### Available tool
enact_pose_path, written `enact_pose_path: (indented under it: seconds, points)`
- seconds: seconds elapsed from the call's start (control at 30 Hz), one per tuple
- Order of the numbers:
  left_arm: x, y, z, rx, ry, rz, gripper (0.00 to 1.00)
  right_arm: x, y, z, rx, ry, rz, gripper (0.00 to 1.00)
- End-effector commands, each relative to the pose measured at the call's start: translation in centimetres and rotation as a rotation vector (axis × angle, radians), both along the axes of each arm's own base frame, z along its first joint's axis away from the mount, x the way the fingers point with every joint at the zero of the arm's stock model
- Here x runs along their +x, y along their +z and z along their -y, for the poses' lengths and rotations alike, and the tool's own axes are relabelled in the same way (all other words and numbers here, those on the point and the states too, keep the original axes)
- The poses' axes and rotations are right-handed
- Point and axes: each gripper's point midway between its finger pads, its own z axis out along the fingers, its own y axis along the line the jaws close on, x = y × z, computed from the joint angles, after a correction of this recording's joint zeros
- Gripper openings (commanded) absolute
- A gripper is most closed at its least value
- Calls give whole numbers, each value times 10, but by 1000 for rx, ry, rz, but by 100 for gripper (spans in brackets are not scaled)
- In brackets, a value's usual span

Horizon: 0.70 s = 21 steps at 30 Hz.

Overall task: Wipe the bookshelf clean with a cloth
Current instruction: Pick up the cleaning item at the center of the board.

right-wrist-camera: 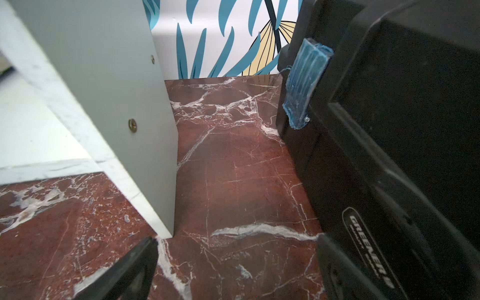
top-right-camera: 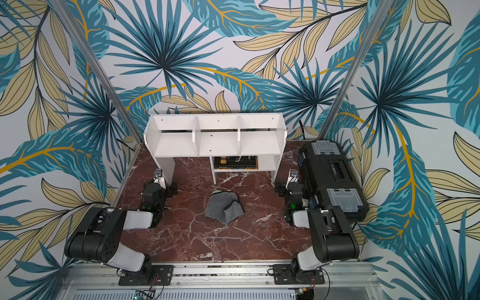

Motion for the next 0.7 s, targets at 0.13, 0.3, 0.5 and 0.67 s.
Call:
enact_pose_path:
  seconds: [0.13, 0.3, 0.5, 0.67]
  points:
    - [6, 12, 3, -2, -13, 30, 100, 3, 10, -1, -2, 11, 32, 99]
    - [6, 12, 3, -2, -13, 31, 100, 3, 10, -1, -2, 11, 31, 99]
    - [6, 13, 4, 0, -12, 35, 100, 2, 24, 6, -21, -28, 50, 100]
    - [-1, 45, 8, 87, 41, -40, 100, -16, 71, 23, 70, -198, -179, 99]
